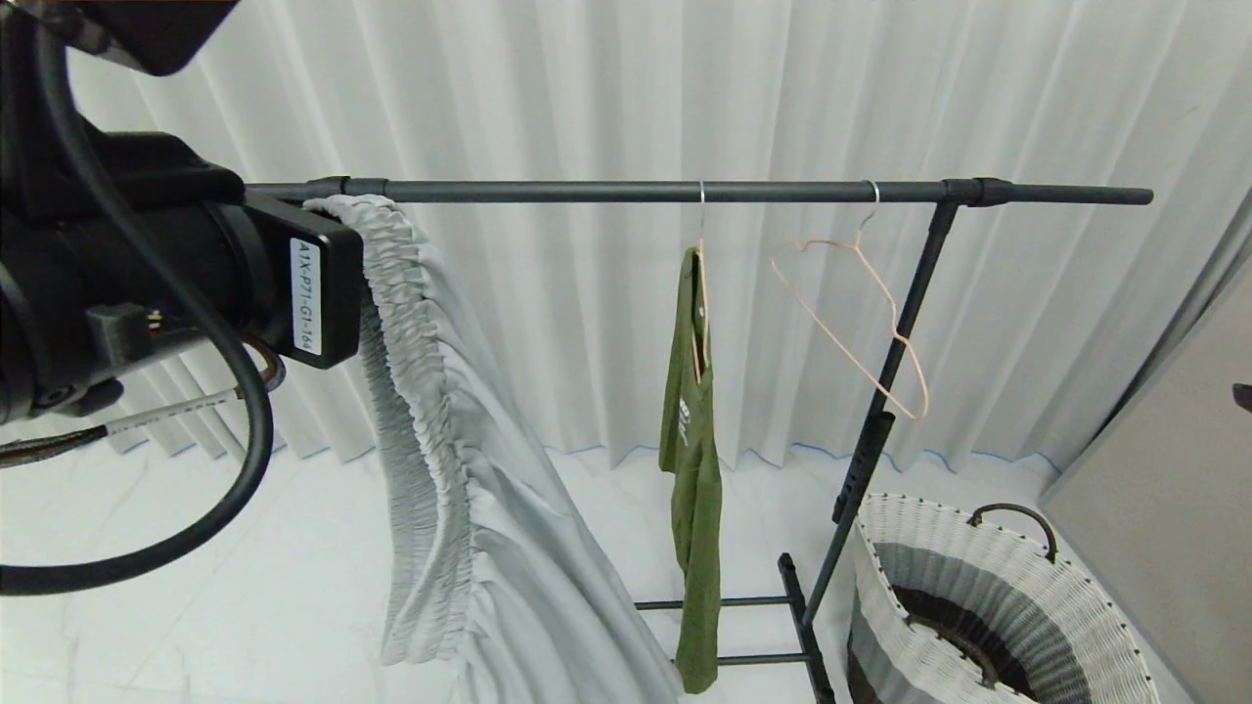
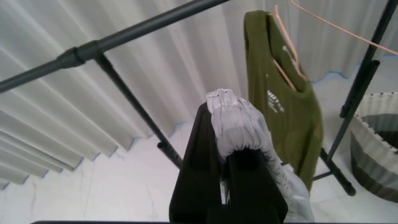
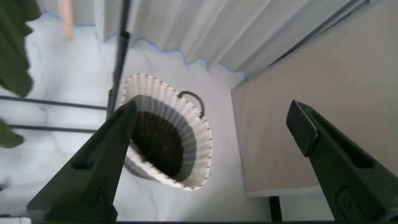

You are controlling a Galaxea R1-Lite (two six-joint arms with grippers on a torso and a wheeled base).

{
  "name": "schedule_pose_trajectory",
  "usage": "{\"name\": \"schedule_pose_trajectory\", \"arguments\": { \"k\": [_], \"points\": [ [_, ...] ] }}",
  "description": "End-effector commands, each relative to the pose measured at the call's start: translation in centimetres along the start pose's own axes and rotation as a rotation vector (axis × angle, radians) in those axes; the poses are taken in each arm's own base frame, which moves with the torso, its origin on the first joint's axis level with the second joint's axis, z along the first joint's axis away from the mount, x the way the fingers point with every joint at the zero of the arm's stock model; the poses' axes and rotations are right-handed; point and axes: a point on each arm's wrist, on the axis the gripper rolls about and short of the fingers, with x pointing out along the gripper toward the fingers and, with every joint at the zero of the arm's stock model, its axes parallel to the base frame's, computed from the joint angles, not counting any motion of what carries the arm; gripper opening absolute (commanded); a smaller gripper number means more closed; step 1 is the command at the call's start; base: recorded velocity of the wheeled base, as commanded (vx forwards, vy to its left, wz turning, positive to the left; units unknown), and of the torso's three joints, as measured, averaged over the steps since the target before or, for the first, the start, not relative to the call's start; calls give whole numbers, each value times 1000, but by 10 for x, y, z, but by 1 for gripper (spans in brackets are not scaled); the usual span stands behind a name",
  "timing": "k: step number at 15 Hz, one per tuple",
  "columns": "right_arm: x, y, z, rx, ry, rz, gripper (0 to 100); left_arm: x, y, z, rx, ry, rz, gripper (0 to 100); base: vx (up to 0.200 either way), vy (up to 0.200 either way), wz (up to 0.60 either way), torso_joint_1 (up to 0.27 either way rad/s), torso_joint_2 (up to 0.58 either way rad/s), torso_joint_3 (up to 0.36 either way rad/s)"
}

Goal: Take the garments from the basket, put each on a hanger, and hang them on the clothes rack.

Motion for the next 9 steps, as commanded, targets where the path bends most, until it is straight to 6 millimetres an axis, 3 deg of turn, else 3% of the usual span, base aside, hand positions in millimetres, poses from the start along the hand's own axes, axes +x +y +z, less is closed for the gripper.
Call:
{"name": "schedule_pose_trajectory", "arguments": {
  "k": [1,9],
  "points": [
    [1,0,0,0,4,0,100,2,-2,-3,7,11,-3,0,0,0,0,0,0,0],
    [7,5,-2,0,-11,137,100,2,-3,-7,22,23,-3,0,0,0,0,0,0,0]
  ]
}}
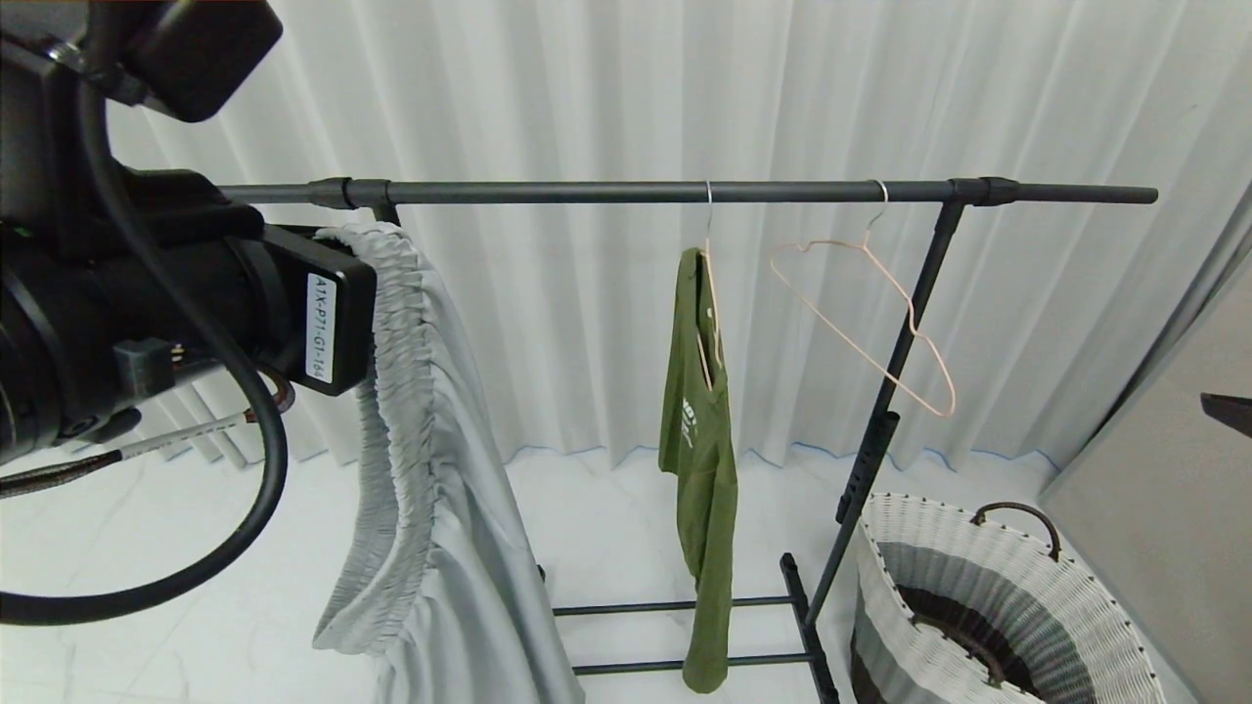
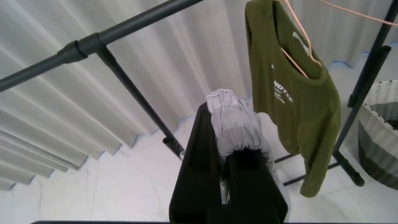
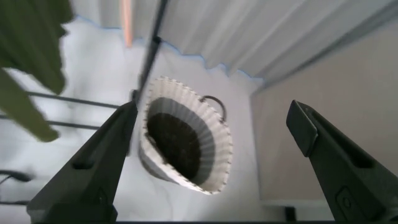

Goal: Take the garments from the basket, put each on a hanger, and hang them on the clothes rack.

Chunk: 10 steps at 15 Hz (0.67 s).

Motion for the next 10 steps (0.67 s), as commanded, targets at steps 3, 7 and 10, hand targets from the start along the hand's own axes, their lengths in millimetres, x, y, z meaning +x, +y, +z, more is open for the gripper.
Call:
{"name": "schedule_pose_trajectory", "arguments": {
  "k": [3,7,10],
  "points": [
    [13,2,-1,8,22,66,100,0,0,0,1,1,1,0,200,0,0,-2,-1,1],
    [32,4,-2,15,58,85,100,-1,0,0,0,0,1,0,200,0,0,7,-2,2],
    [47,6,-3,46,74,112,100,0,0,-1,1,4,0,0,200,0,0,7,4,2]
  ]
}}
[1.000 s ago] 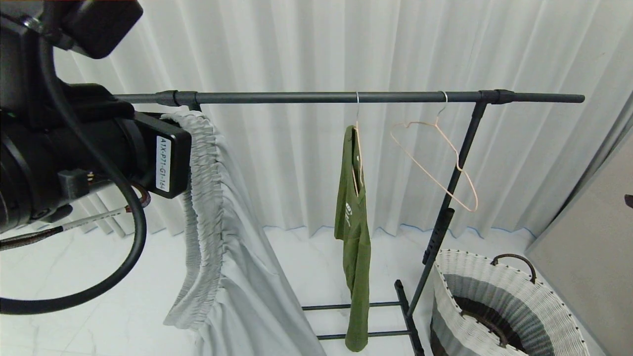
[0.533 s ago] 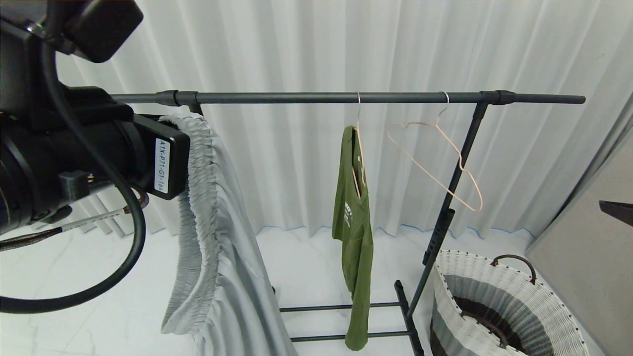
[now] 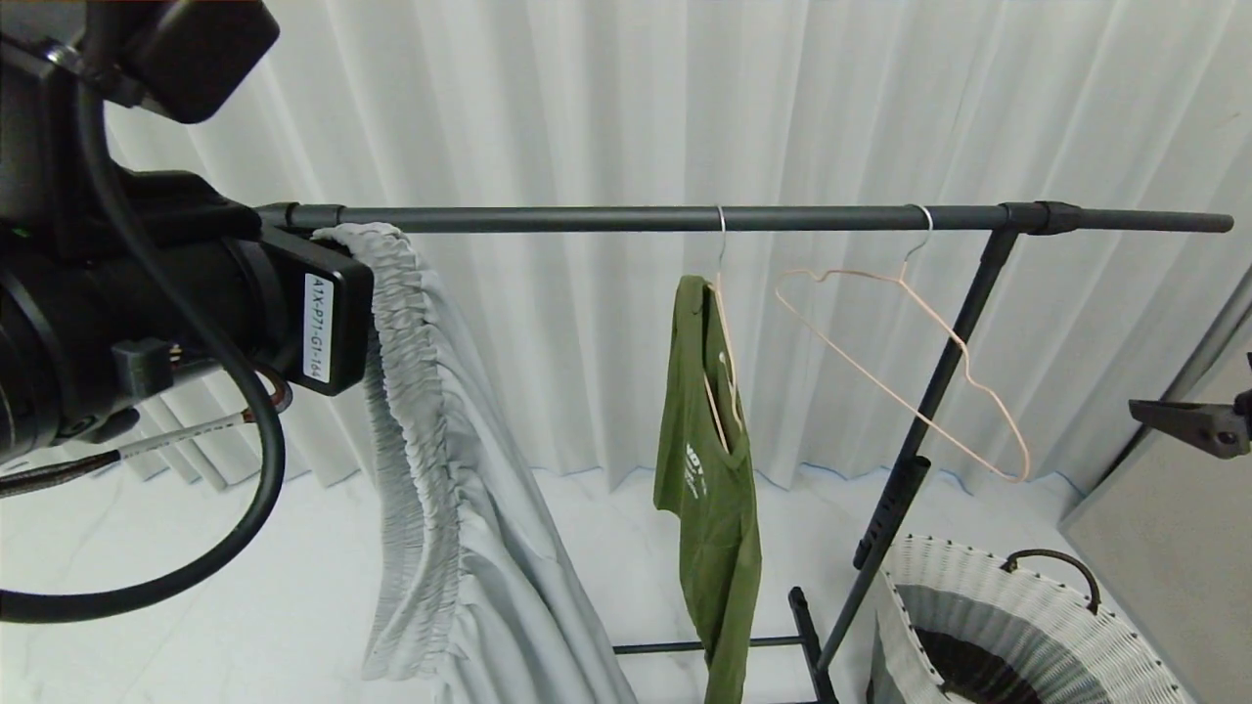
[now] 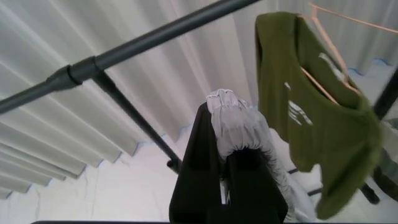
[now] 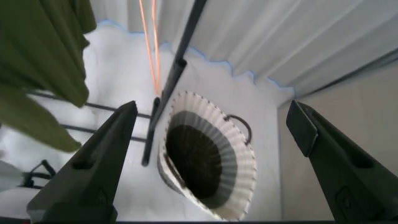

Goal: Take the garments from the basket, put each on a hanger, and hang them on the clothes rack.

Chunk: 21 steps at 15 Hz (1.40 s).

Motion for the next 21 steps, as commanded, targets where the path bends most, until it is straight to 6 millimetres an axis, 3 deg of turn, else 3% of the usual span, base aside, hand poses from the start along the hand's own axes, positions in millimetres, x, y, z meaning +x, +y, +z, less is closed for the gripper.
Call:
{"name": "schedule_pose_trajectory", "arguments": {
  "k": [1,7,11,16,21],
  "points": [
    [13,1,-2,6,31,22,100,1,-1,0,1,3,-2,0,200,0,0,12,-2,2],
    [63,3,1,36,51,121,100,-6,-3,1,1,-15,-28,0,0,0,0,0,0,0],
    [113,15,10,26,62,228,100,-9,-1,1,-3,-23,-26,0,0,0,0,0,0,0],
    [166,12,20,32,88,230,100,-10,-2,2,-3,-27,-33,0,0,0,0,0,0,0],
    [193,17,7,40,145,273,100,-10,-2,1,-2,-25,-31,0,0,0,0,0,0,0]
  ]
}}
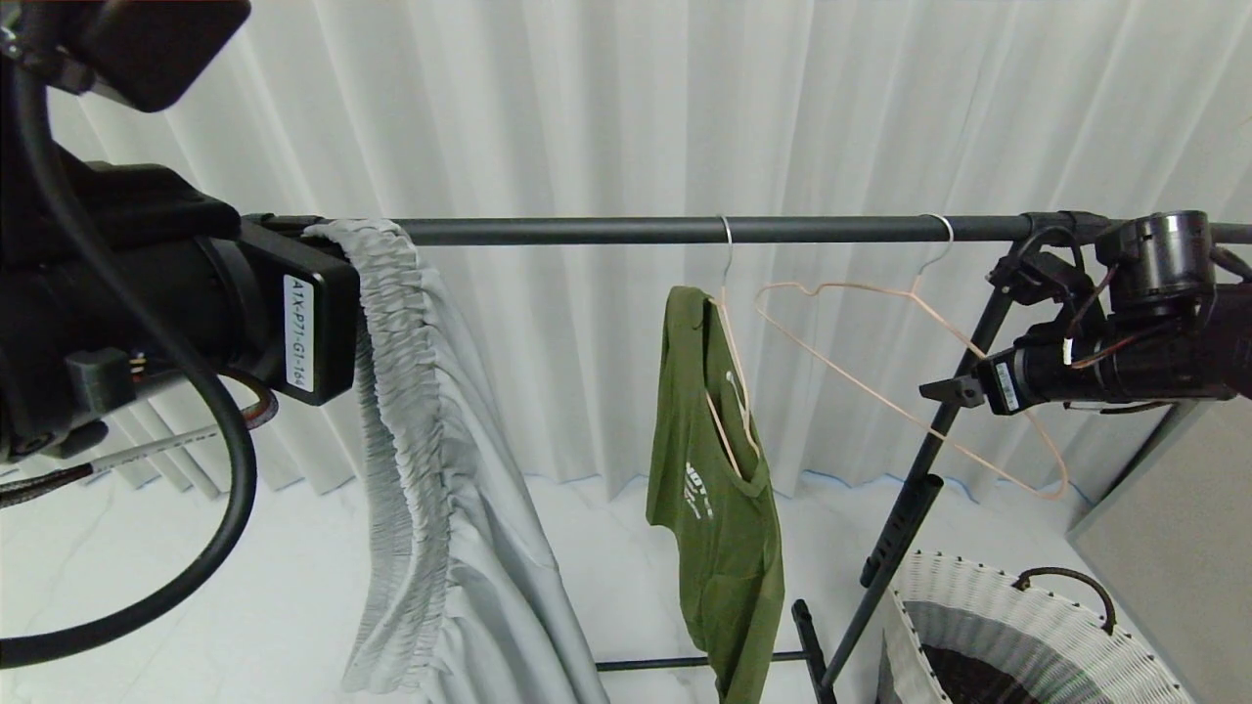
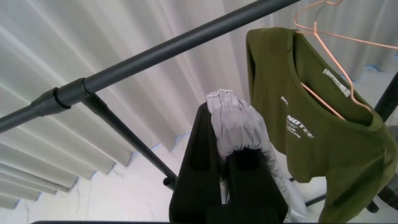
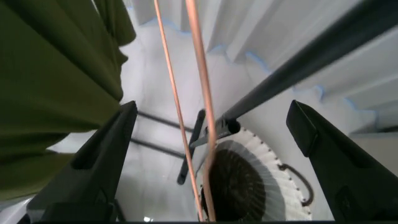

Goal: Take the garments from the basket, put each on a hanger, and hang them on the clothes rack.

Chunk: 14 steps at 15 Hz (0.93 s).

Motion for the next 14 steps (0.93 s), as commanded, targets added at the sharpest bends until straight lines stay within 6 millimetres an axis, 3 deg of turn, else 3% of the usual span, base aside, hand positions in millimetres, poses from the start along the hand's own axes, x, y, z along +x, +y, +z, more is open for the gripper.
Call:
{"name": "schedule_pose_trajectory", "arguments": {
  "k": [1,4,5,14],
  "points": [
    [15,-1,-7,8,36,21,100,0,0,0,1,2,0,0,0,0,0,0,0,0],
    [23,-2,-10,8,37,20,100,1,-1,-1,3,4,0,0,0,0,0,0,0,0],
    [24,-2,-10,7,35,20,0,1,-1,-1,3,4,0,0,0,0,0,0,0,0],
    [17,-1,-8,5,22,18,0,2,-3,-7,16,23,-6,0,0,0,0,0,0,0]
  ]
}}
